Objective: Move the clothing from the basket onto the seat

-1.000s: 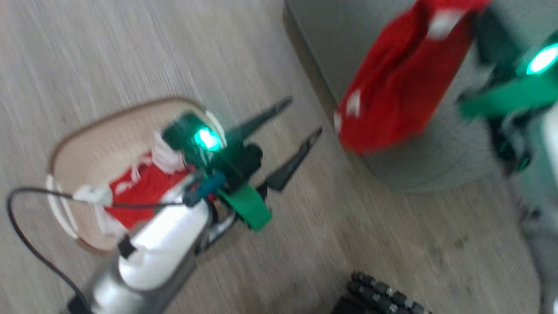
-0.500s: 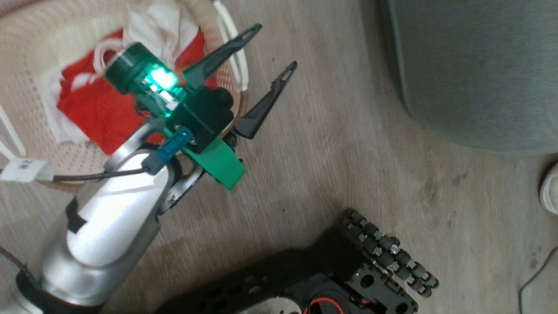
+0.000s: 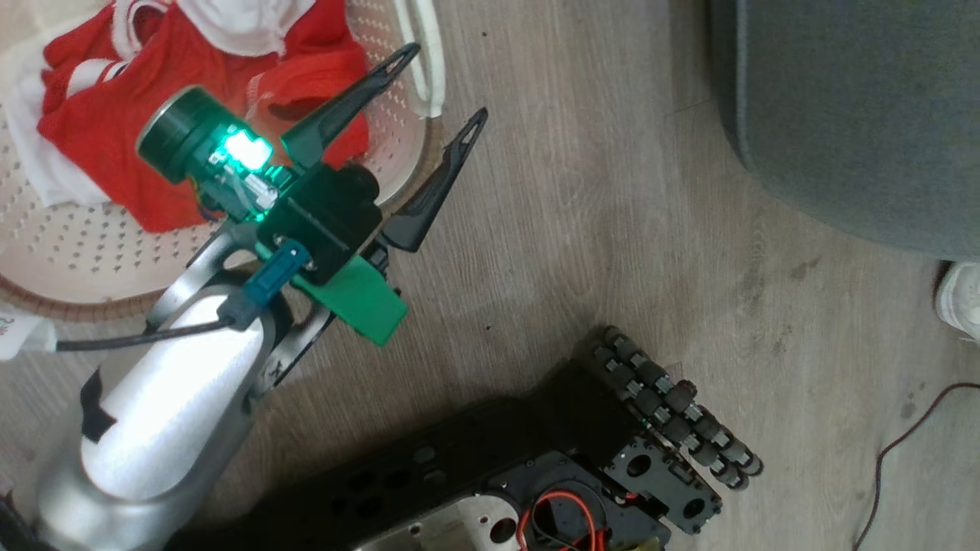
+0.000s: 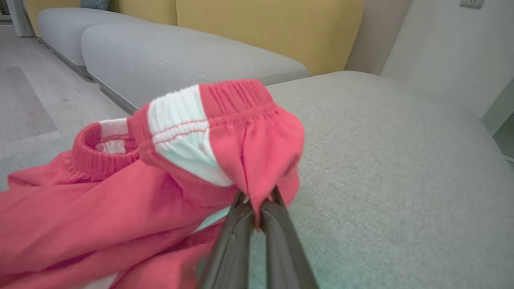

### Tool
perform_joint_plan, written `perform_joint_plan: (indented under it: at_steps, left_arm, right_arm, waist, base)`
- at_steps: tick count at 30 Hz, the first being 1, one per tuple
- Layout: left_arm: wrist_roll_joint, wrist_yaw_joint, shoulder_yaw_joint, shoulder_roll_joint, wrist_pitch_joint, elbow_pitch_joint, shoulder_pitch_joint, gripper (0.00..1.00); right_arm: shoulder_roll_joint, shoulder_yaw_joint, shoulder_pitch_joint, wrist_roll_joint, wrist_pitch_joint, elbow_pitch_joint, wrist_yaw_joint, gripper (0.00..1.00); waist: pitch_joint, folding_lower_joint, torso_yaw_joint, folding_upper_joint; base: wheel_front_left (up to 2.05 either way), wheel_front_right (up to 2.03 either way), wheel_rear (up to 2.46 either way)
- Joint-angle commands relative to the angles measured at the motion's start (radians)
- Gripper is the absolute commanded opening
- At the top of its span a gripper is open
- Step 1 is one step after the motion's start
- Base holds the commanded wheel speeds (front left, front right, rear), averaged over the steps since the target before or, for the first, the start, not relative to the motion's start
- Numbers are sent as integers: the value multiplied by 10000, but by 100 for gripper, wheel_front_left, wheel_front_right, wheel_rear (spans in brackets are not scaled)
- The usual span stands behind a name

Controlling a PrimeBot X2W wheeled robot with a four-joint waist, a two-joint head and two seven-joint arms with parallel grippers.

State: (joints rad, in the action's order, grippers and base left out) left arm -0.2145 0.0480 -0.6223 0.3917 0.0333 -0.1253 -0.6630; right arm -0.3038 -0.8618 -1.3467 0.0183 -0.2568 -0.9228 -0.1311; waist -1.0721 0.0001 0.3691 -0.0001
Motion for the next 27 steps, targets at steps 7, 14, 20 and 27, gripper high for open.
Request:
perform_joint_plan:
  at_steps: [7,14,20,27]
  left_arm:
    - [-153,-130,191,111,138,-296,397,100]
    - [-775,-273,348,-445,1193,1007,754,100]
    - [-1638,-460,817,-1031,2035,2496,1511,100]
    - [-2122,-712,1827,-1598,2275,3731,2400,100]
  right_arm:
    - [-188,281,420,-665,-49,197,4,100]
    - [-75,2952,2209,-234,-49,991,4,100]
    - [70,5042,4774,1025,-49,3034,4,100]
    - [766,6372,7184,1579,-49,5266,4,100]
  waist:
    - [780,-1,153,1]
    - [2732,-1,-305,1]
    - [4743,-1,-1002,1]
    - [6710,-1,-1996,1]
  base:
    - [0,0,0]
    - [0,0,0]
    - [0,0,0]
    - [0,0,0]
